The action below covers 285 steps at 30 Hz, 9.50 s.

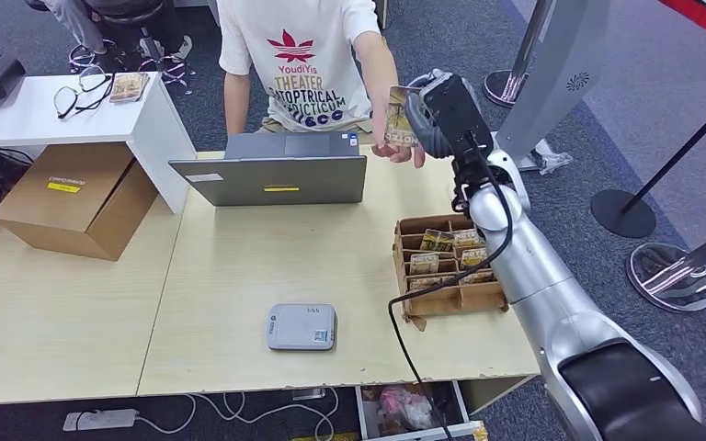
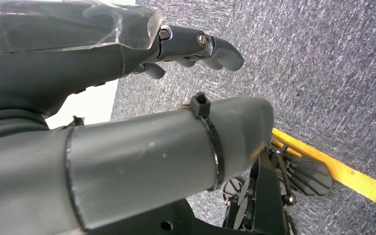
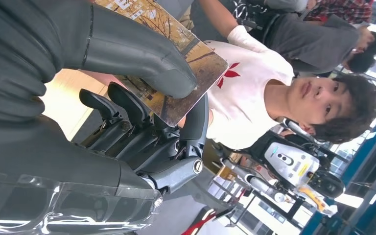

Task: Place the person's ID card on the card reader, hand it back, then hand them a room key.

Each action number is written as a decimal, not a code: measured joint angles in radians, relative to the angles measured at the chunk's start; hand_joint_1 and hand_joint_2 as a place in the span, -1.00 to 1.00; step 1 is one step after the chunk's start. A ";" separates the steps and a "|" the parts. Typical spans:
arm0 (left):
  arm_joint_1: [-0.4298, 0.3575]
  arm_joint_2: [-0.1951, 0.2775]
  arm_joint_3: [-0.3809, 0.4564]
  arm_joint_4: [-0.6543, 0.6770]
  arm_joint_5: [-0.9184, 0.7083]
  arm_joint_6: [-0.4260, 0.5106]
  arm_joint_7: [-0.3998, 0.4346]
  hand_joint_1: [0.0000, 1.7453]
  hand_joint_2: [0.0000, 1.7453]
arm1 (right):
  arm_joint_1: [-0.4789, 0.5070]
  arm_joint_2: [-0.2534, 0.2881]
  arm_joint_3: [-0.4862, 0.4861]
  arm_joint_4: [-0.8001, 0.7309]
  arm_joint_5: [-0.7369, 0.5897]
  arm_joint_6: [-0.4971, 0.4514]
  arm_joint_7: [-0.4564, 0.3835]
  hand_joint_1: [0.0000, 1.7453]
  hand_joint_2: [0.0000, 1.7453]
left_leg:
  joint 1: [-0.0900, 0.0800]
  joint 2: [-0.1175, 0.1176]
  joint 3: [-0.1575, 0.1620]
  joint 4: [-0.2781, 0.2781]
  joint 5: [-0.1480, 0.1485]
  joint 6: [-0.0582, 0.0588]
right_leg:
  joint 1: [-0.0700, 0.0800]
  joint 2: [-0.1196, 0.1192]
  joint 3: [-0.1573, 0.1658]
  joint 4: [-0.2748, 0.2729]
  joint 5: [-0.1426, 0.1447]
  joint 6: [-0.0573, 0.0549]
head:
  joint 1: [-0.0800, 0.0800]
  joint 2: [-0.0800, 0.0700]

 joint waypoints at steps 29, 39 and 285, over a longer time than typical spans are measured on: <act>0.002 -0.010 0.000 0.000 0.028 -0.010 -0.004 -1.00 -1.00 | -0.058 0.093 0.009 0.255 0.015 0.017 -0.011 -1.00 1.00 | 0.000 -0.001 0.000 0.000 0.000 0.000 | 0.000 0.000 0.000 0.000 0.000 0.000 | 0.000 0.000; 0.002 -0.006 0.000 0.000 0.033 -0.007 -0.022 -1.00 -1.00 | -0.003 0.068 0.004 0.121 0.056 -0.038 -0.049 -1.00 1.00 | 0.000 -0.001 0.000 0.000 0.000 0.000 | 0.000 0.000 -0.001 0.000 0.000 0.000 | 0.000 0.000; 0.028 -0.048 0.001 0.000 0.138 0.047 -0.120 -1.00 -1.00 | 0.449 -0.339 0.204 -0.293 0.715 0.166 0.224 0.86 1.00 | 0.000 -0.002 -0.001 0.000 0.000 0.000 | 0.000 -0.002 -0.001 -0.001 -0.001 0.001 | 0.000 0.000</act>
